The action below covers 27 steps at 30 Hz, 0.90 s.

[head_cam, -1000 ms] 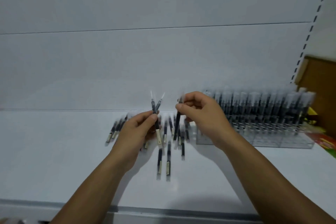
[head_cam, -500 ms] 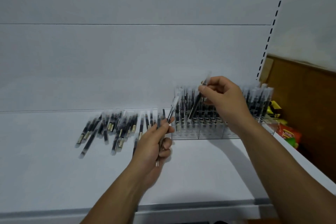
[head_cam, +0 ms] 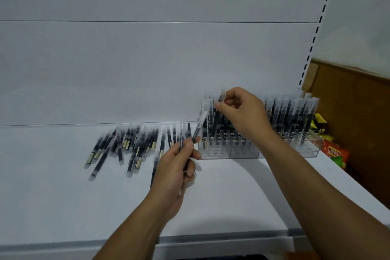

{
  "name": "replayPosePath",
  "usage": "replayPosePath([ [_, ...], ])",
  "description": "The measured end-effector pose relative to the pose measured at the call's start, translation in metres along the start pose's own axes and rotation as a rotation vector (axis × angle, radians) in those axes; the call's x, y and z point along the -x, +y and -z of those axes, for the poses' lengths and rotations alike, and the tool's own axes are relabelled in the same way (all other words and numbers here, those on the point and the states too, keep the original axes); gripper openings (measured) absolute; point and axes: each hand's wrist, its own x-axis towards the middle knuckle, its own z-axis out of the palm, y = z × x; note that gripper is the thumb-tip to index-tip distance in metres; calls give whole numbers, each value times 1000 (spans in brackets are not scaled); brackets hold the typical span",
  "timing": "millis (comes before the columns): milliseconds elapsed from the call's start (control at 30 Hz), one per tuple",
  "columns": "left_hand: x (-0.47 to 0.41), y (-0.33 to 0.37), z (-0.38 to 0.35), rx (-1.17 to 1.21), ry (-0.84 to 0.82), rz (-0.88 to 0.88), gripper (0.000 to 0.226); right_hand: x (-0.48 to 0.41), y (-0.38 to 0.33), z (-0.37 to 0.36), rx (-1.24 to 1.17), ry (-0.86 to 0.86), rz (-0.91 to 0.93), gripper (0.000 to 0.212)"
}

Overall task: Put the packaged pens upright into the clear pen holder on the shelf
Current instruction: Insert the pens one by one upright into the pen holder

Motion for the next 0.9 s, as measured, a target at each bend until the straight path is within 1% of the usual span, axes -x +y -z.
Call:
replayPosePath([
  [167, -7, 3, 5, -3, 37, -6, 18, 6, 9, -10, 226, -147, -32, 20],
  [300, -6, 0, 4, -22, 9, 1, 22, 10, 13, -14, 214, -147, -47, 16],
  [433, -3, -1, 4, -69, 2, -20, 23, 18, 16, -10, 210, -183, -84, 15],
  [533, -3, -2, 4, -75, 4, -18, 22, 31, 19, -4, 104, -153, -115, 6],
  [567, -3, -2, 4, -85, 4, -22, 22, 36, 18, -2, 11, -182, -133, 4],
  [633, -2, -1, 3, -118, 1, -33, 20, 44, 13, 1, -199, -311, -189, 6],
  [700, 0, 0, 1, -166, -20, -49, 20, 49, 10, 1, -290, -407, -214, 10],
  [767, 4, 0, -1, -227, -48, -71, 20, 52, 7, -1, -311, -409, -199, 19],
  [800, 5, 0, -3, -247, -58, -80, 20, 52, 6, -1, -327, -398, -190, 20],
  [900, 8, 1, -6, -229, -67, -84, 20, 47, 1, 5, -399, -352, -185, 13],
])
